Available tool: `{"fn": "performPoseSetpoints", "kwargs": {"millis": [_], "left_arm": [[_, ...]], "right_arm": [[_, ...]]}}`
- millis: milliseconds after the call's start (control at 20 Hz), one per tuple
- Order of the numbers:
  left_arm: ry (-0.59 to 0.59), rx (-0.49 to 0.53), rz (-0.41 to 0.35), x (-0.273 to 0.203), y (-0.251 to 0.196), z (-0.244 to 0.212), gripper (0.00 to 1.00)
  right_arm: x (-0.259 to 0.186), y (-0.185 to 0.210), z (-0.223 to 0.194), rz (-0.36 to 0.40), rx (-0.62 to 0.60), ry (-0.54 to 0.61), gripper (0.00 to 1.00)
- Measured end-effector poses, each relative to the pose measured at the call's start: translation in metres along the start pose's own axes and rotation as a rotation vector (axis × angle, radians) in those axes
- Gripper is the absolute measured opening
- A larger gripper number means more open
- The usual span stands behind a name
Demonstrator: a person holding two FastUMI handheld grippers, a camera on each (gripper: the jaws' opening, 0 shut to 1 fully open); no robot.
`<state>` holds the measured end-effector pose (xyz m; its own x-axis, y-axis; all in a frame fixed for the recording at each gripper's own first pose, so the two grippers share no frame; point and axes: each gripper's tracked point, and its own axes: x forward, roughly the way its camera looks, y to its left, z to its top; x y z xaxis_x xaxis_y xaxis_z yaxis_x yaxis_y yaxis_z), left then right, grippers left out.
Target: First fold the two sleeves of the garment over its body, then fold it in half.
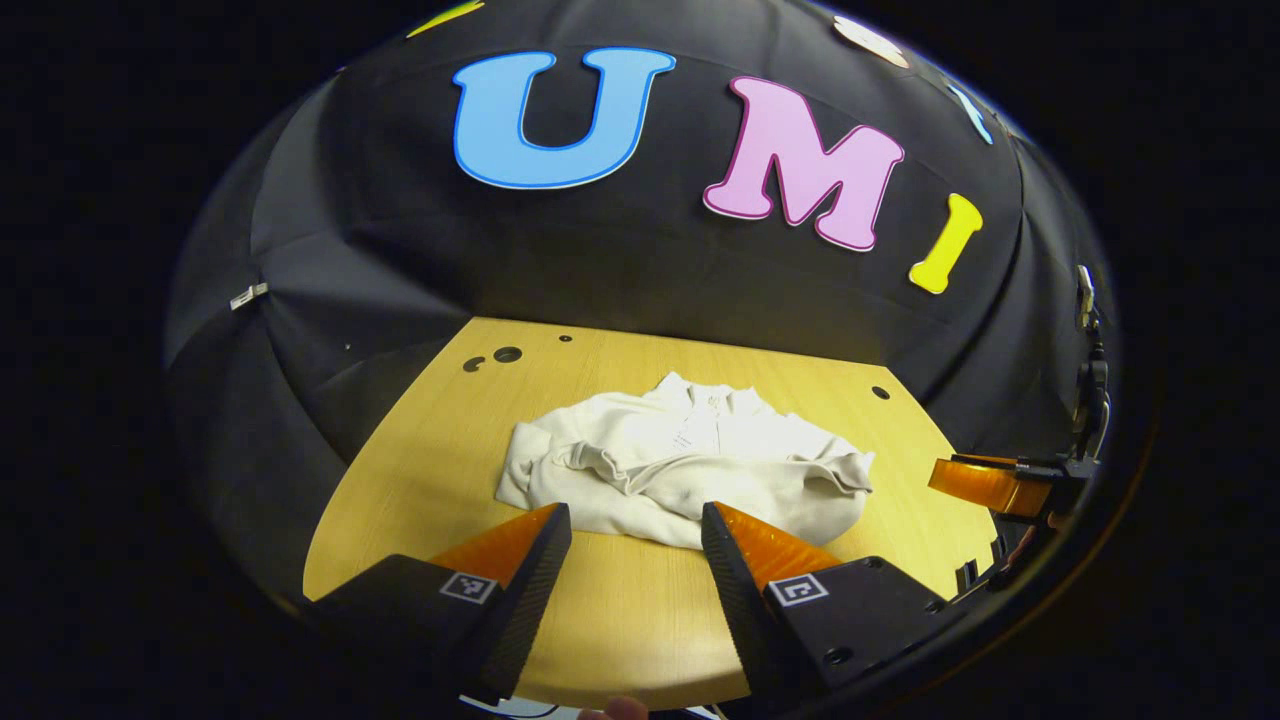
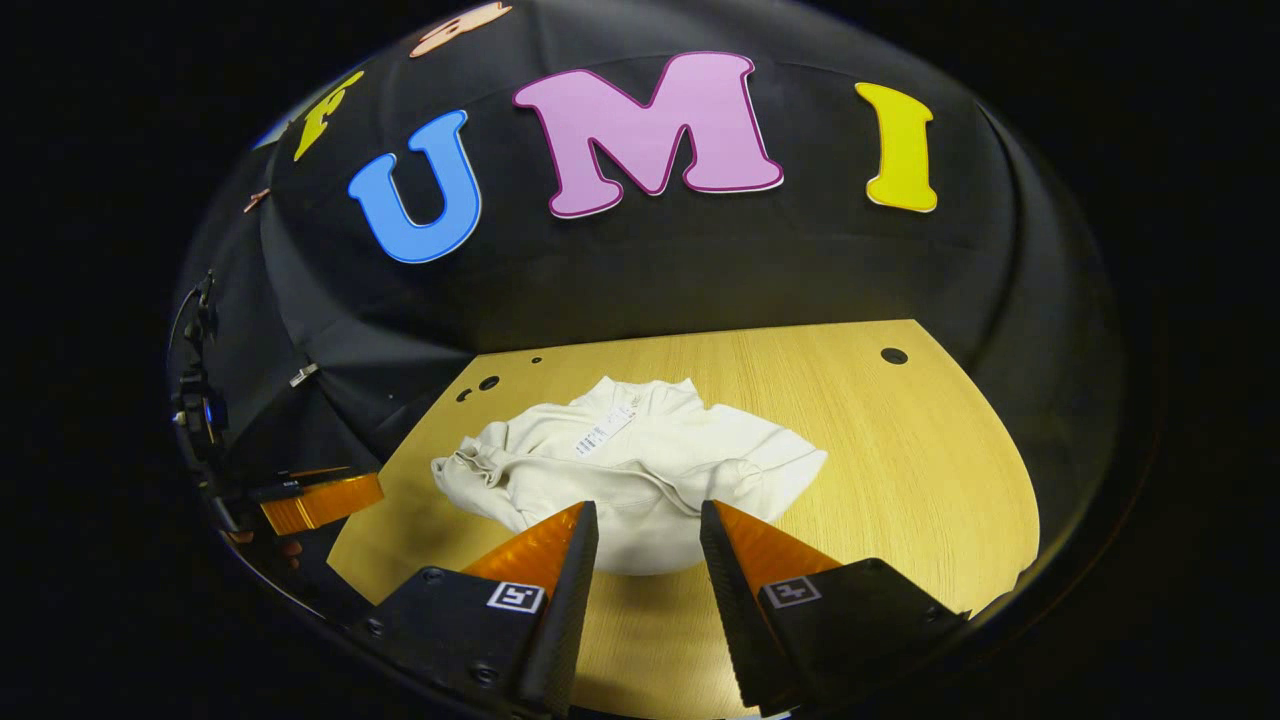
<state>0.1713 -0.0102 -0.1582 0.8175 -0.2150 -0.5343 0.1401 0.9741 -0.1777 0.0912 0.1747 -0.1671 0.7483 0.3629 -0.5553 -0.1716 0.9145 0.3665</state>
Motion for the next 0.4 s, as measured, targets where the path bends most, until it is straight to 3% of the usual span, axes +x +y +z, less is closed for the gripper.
{"fn": "performPoseSetpoints", "kwargs": {"millis": [400], "left_arm": [[-0.002,0.003,0.004,-0.0025,0.0031,-0.0025,0.83]], "right_arm": [[-0.0034,0.0035,-0.0034,0.005,0.000,0.003,0.64]]}}
